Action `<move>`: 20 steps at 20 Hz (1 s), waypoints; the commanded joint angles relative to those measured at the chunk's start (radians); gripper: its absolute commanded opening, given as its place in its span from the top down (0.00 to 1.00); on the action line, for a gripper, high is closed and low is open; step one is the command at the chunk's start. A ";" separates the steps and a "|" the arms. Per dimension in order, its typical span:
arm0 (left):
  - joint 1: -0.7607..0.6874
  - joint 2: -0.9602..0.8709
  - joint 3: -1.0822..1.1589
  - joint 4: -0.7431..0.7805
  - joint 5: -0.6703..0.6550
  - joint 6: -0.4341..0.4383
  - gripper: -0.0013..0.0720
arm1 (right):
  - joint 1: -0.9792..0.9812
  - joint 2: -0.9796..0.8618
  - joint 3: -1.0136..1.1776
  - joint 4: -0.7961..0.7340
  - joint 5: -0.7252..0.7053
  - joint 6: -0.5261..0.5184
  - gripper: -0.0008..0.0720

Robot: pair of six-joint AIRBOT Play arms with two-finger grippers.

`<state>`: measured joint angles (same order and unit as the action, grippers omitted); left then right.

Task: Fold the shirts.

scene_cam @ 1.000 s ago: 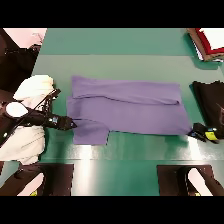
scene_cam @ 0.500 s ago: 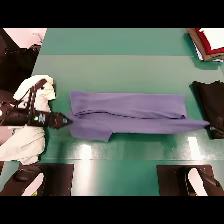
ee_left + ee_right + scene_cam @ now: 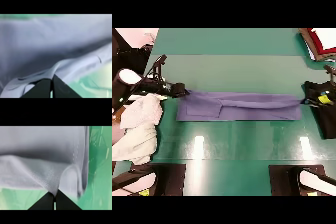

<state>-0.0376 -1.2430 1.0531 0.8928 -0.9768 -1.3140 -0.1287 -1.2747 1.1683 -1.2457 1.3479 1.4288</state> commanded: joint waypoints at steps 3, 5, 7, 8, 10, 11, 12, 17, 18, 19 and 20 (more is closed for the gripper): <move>0.001 -0.087 0.058 0.005 0.141 -0.040 0.17 | 0.019 -0.257 0.192 0.182 -0.130 0.006 0.26; 0.001 -0.084 0.108 0.030 0.060 -0.040 0.17 | -0.010 -0.285 0.246 0.201 -0.048 -0.046 0.26; 0.001 -0.083 0.145 0.044 -0.051 -0.039 0.47 | -0.060 -0.269 0.222 0.198 0.029 -0.114 0.26; 0.001 -0.083 0.148 0.040 -0.086 -0.035 0.79 | -0.092 -0.256 0.188 0.198 0.050 -0.136 0.26; 0.001 -0.084 0.148 0.039 -0.135 -0.016 0.95 | -0.156 -0.246 0.110 0.200 0.051 -0.175 0.25; 0.001 -0.084 0.147 0.039 -0.154 -0.016 0.95 | -0.186 -0.250 0.070 0.202 0.050 -0.182 0.13; 0.001 -0.084 0.147 0.039 -0.174 -0.016 0.95 | -0.214 -0.263 0.035 0.209 0.048 -0.209 0.12; -0.064 -0.085 0.147 0.043 -0.182 -0.017 0.95 | -0.241 -0.383 -0.029 0.342 0.052 -0.302 0.20; -0.087 -0.089 0.146 0.043 -0.183 -0.018 0.95 | -0.226 -0.400 -0.029 0.373 0.047 -0.318 0.20; -0.108 -0.092 0.147 0.043 -0.183 -0.024 0.95 | -0.208 -0.411 -0.029 0.392 0.039 -0.325 0.22; -0.129 -0.097 0.147 0.043 -0.180 -0.034 0.95 | -0.185 -0.412 -0.029 0.389 0.031 -0.332 0.36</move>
<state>-0.1173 -1.3323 1.1988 0.9344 -1.1511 -1.3338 -0.3408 -1.6501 1.1534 -0.9001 1.4006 1.1419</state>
